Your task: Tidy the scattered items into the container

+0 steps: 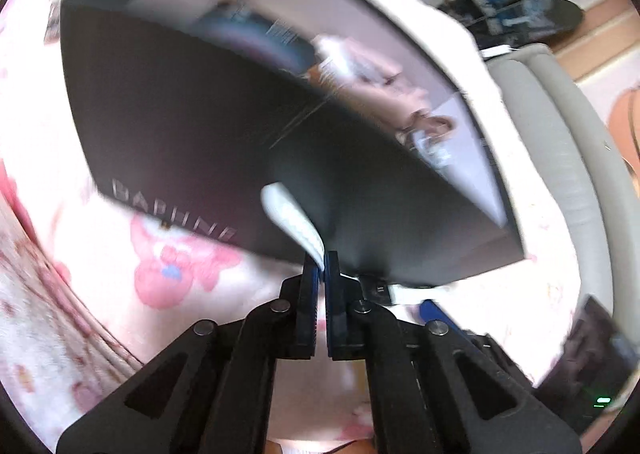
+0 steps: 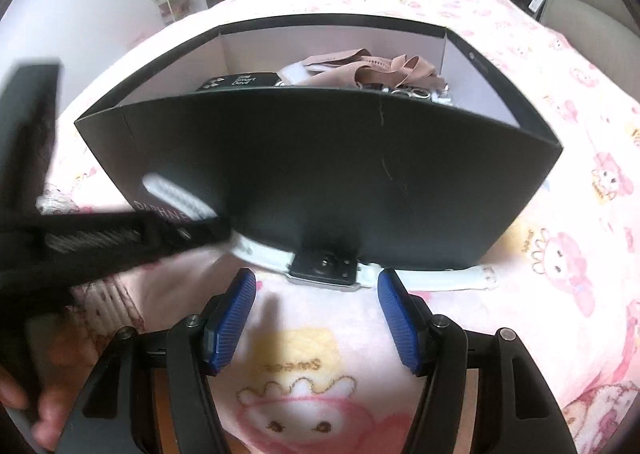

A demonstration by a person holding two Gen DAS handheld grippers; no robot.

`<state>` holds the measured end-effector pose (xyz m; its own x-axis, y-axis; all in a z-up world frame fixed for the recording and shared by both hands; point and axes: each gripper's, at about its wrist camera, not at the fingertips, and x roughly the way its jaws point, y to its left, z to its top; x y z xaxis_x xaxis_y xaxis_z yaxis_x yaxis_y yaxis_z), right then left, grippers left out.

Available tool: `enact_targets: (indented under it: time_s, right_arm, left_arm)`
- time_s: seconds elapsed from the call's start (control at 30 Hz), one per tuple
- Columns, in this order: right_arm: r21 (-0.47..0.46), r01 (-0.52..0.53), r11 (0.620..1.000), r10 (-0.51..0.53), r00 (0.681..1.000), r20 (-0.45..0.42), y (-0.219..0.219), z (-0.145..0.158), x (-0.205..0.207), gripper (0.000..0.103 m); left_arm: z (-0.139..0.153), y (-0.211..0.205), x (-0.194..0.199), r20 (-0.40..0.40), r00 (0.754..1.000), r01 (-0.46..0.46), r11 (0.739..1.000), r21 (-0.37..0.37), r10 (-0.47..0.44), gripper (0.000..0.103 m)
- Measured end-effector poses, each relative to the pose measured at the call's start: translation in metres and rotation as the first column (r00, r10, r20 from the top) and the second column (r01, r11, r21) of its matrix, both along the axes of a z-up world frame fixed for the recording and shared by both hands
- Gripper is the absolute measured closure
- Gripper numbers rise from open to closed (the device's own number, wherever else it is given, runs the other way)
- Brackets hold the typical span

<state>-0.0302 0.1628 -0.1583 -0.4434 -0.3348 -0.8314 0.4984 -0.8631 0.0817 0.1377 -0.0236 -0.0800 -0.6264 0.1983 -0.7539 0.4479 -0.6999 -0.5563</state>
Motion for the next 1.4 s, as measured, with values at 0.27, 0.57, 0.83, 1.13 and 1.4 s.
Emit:
enact_targets:
  time_s: [0.27, 0.57, 0.83, 1.13, 1.4]
  right_arm:
    - [-0.087, -0.081, 0.993, 0.071, 0.99, -0.121, -0.024, 0.034, 0.032, 0.042]
    - [-0.386, -0.091, 0.918, 0.03, 0.986, -0.163, -0.031, 0.056, 0.004, 0.061]
    - [-0.386, 0.152, 0.91, -0.121, 0.987, 0.102, 0.017, -0.016, -0.024, 0.094]
    - [-0.327, 0.237, 0.915, -0.199, 0.969, 0.147, 0.023, -0.029, -0.023, 0.095]
    - [-0.358, 0.312, 0.88, -0.247, 0.945, 0.216, 0.04, -0.03, -0.02, 0.094]
  left_arm:
    - [0.028, 0.051, -0.12, -0.112, 0.982, 0.143, 0.986, -0.084, -0.151, 0.103]
    - [0.025, 0.097, -0.173, -0.141, 0.928, 0.32, 0.931, -0.176, -0.346, 0.101]
    - [-0.042, 0.103, -0.21, -0.03, 0.906, 0.423, 0.906, -0.001, -0.422, 0.099]
    - [-0.062, 0.055, -0.196, -0.069, 0.966, 0.255, 0.957, 0.141, -0.248, 0.082]
    - [-0.106, 0.061, -0.191, 0.074, 0.971, 0.215, 0.965, 0.152, -0.228, 0.08]
